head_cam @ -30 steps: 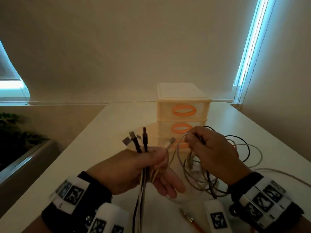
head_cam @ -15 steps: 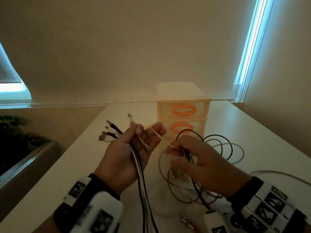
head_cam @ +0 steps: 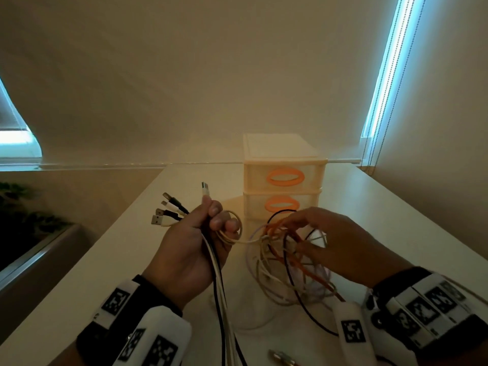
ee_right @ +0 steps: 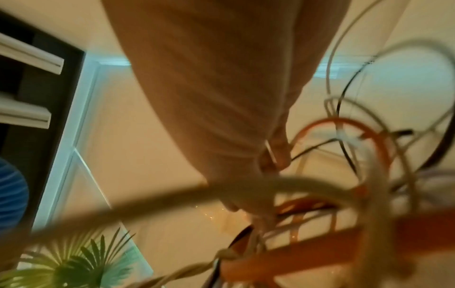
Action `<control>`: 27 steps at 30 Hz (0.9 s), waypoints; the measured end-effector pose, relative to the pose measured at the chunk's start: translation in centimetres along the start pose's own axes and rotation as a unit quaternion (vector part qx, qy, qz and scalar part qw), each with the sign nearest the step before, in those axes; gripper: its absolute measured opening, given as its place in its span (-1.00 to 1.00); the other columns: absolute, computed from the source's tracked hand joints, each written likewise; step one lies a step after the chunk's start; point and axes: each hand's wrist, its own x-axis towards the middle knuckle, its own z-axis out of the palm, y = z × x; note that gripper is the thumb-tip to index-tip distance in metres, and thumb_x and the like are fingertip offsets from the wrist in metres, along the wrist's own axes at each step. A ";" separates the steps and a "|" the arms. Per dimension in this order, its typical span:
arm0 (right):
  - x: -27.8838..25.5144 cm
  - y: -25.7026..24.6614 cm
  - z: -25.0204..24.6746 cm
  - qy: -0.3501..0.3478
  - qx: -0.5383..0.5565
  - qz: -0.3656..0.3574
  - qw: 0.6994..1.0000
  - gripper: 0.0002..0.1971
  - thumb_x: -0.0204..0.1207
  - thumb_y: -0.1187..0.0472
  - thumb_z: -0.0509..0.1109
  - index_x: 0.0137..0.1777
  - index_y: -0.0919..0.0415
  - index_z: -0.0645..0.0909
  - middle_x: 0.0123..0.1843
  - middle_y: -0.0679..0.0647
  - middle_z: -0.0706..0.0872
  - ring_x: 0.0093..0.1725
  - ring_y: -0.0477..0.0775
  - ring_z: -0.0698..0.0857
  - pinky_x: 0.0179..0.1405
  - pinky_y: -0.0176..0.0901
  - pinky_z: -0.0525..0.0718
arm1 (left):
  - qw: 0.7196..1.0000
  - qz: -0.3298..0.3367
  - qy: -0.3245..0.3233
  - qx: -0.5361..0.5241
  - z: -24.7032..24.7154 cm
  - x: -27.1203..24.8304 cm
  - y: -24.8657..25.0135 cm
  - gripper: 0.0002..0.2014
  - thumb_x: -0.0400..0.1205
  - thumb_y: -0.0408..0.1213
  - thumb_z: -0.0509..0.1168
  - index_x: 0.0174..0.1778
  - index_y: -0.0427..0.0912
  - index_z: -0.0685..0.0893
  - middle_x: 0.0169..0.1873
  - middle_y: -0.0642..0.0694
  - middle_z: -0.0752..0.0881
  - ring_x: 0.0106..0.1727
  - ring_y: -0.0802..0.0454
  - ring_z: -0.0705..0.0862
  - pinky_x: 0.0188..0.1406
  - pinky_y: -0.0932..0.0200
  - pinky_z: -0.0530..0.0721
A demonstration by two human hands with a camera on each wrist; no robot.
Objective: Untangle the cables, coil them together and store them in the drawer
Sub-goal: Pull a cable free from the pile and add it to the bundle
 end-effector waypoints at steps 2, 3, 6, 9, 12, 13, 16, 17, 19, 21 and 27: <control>-0.1 0.8 0.3 -0.040 -0.058 0.051 0.996 -0.48 0.35 -0.55 0.33 0.19 -0.33 0.70 0.03 -0.35 0.79 0.06 -0.29 0.74 0.17 0.00 0.73 | 1.000 0.005 -0.006 0.002 -0.1 0.0 0.3 -0.59 0.82 -0.05 0.11 -0.33 -0.14 0.51 -0.44 0.00 0.33 -0.37 0.04 0.51 -0.41 0.23 0.59; -0.1 1.0 0.5 -0.075 -0.089 0.089 0.989 -0.50 0.30 -0.59 0.32 0.14 -0.42 0.71 -0.05 -0.38 0.79 0.00 -0.33 0.71 0.20 -0.01 0.68 | 1.000 0.007 -0.008 0.004 0.0 0.0 0.4 -0.59 0.82 -0.05 0.11 -0.33 -0.13 0.51 -0.44 0.01 0.33 -0.38 0.05 0.50 -0.43 0.24 0.58; 0.1 0.5 0.9 -0.095 -0.102 0.133 0.981 -0.74 0.44 -0.43 0.37 0.08 -0.50 0.72 -0.26 -0.52 0.70 -0.11 -0.48 0.63 0.03 -0.24 0.54 | 1.000 0.002 -0.014 0.014 0.0 0.0 0.3 -0.59 0.82 -0.05 0.11 -0.33 -0.14 0.50 -0.44 0.00 0.33 -0.38 0.05 0.49 -0.43 0.24 0.58; 0.5 -1.6 1.3 -0.060 0.002 0.151 0.987 -0.75 0.58 -0.35 0.26 0.10 -0.43 0.71 -0.20 -0.50 0.74 -0.09 -0.40 0.71 0.07 -0.15 0.65 | 1.000 -0.009 -0.020 0.020 0.3 -0.2 -0.2 -0.61 0.82 -0.05 0.10 -0.29 -0.15 0.47 -0.42 -0.02 0.34 -0.36 0.02 0.49 -0.39 0.21 0.59; 0.4 -3.4 2.9 -0.110 -0.087 0.140 0.980 -0.48 0.39 -0.60 0.11 -0.02 -0.30 0.69 -0.21 -0.30 0.75 -0.08 -0.30 0.66 0.21 0.07 0.46 | 0.999 -0.025 -0.035 0.016 0.6 -0.5 -0.5 -0.64 0.81 -0.06 0.10 -0.28 -0.15 0.46 -0.43 -0.04 0.37 -0.36 0.02 0.51 -0.39 0.21 0.61; 0.5 -3.8 3.7 -0.113 -0.130 0.139 0.975 -0.46 0.39 -0.58 0.15 -0.16 -0.17 0.68 -0.27 -0.22 0.74 -0.14 -0.26 0.64 0.20 0.09 0.41 | 0.999 -0.028 -0.041 0.015 0.7 -0.6 -0.5 -0.64 0.81 -0.07 0.10 -0.28 -0.15 0.46 -0.43 -0.04 0.37 -0.35 0.02 0.51 -0.39 0.21 0.60; 1.1 -4.0 5.1 -0.111 -0.146 0.157 0.970 -0.57 0.51 -0.34 0.30 -0.36 -0.03 0.59 -0.34 -0.16 0.65 -0.15 -0.14 0.59 0.28 0.14 0.41 | 0.998 -0.021 -0.051 0.017 0.6 -0.7 0.1 -0.65 0.80 -0.07 0.12 -0.28 -0.13 0.49 -0.42 -0.01 0.35 -0.35 0.05 0.49 -0.40 0.24 0.55; 1.3 -3.8 5.0 -0.114 -0.150 0.164 0.968 -0.59 0.52 -0.32 0.29 -0.33 -0.02 0.61 -0.33 -0.17 0.63 -0.14 -0.11 0.59 0.27 0.12 0.44 | 0.999 -0.013 -0.045 0.018 0.5 -0.6 0.5 -0.65 0.80 -0.07 0.12 -0.29 -0.12 0.49 -0.42 0.00 0.33 -0.36 0.06 0.47 -0.43 0.25 0.52; 1.6 -2.8 3.6 -0.088 -0.171 0.202 0.960 -0.57 0.49 -0.37 0.25 -0.24 -0.03 0.66 -0.28 -0.17 0.65 -0.12 -0.04 0.64 0.20 0.08 0.56 | 1.000 0.014 -0.022 0.015 0.2 -0.3 1.7 -0.63 0.81 -0.08 0.11 -0.32 -0.10 0.48 -0.44 0.04 0.28 -0.41 0.10 0.42 -0.50 0.27 0.45; 1.4 -0.9 1.2 -0.038 -0.178 0.258 0.949 -0.63 0.49 -0.30 0.28 -0.28 -0.03 0.64 -0.27 -0.13 0.67 -0.12 0.05 0.68 0.13 0.07 0.65 | 0.999 0.040 0.004 0.006 -0.4 0.0 3.2 -0.61 0.82 -0.11 0.10 -0.35 -0.08 0.48 -0.44 0.07 0.25 -0.44 0.12 0.37 -0.54 0.29 0.40; -0.6 3.1 -3.8 0.033 -0.125 0.338 0.932 -0.85 0.54 0.03 0.47 -0.24 -0.06 0.80 -0.46 -0.08 0.77 -0.38 -0.11 0.77 -0.18 -0.01 0.80 | 0.995 0.074 0.069 -0.014 -2.8 0.7 5.8 -0.60 0.82 -0.17 0.06 -0.38 -0.06 0.48 -0.43 0.09 0.24 -0.43 0.14 0.35 -0.52 0.29 0.35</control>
